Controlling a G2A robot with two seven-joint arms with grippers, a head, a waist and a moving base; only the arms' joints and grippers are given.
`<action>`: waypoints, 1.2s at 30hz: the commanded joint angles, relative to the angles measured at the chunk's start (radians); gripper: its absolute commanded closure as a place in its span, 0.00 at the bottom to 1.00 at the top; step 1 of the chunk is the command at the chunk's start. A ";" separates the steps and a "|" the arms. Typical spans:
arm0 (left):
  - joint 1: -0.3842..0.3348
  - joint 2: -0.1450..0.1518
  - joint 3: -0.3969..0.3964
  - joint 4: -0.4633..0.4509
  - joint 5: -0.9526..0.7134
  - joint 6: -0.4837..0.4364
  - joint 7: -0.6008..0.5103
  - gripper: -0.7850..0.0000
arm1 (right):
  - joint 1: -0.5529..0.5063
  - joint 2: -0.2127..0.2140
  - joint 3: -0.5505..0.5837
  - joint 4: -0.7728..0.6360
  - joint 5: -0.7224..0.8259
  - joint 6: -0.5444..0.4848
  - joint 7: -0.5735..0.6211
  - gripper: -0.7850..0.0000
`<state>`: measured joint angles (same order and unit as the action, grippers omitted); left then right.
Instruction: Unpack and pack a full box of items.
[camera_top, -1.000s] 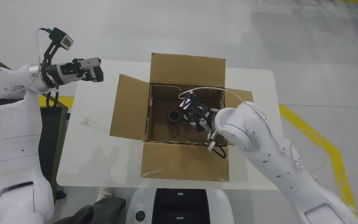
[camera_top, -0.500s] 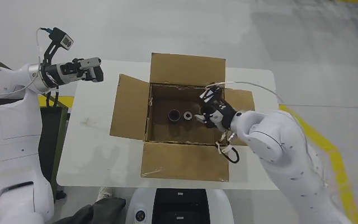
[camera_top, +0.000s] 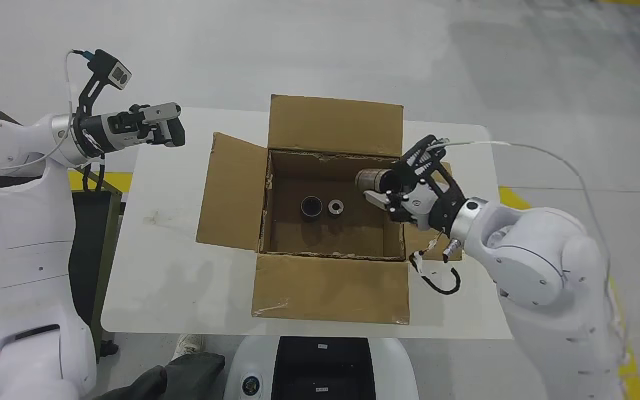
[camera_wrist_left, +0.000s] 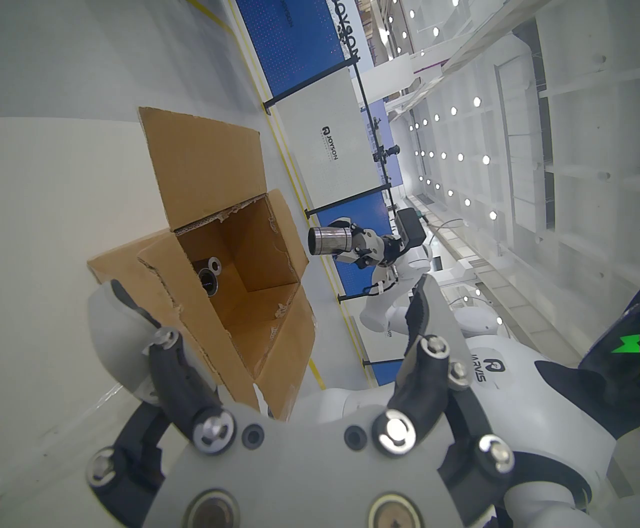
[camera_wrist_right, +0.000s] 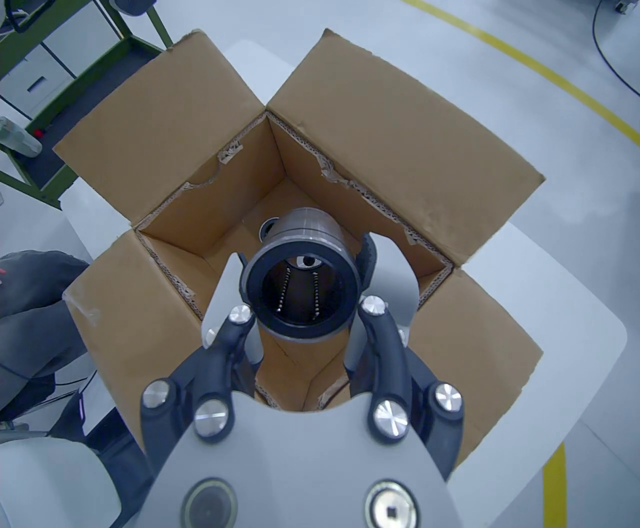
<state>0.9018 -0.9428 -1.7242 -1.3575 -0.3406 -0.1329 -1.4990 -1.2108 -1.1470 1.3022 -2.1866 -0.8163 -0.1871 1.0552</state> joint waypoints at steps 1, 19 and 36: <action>0.000 0.000 0.000 0.000 0.000 0.000 0.000 0.00 | -0.016 0.004 0.033 -0.009 -0.002 0.005 -0.005 1.00; 0.000 0.000 0.000 0.000 0.000 0.000 0.000 0.00 | -0.177 0.037 0.257 0.039 -0.120 0.070 0.035 1.00; 0.000 0.000 0.000 0.000 0.000 0.000 0.000 0.00 | -0.269 0.049 0.378 0.132 -0.142 0.151 0.001 1.00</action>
<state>0.9018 -0.9428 -1.7242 -1.3575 -0.3406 -0.1329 -1.4990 -1.4815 -1.0983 1.6817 -2.0626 -0.9557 -0.0394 1.0576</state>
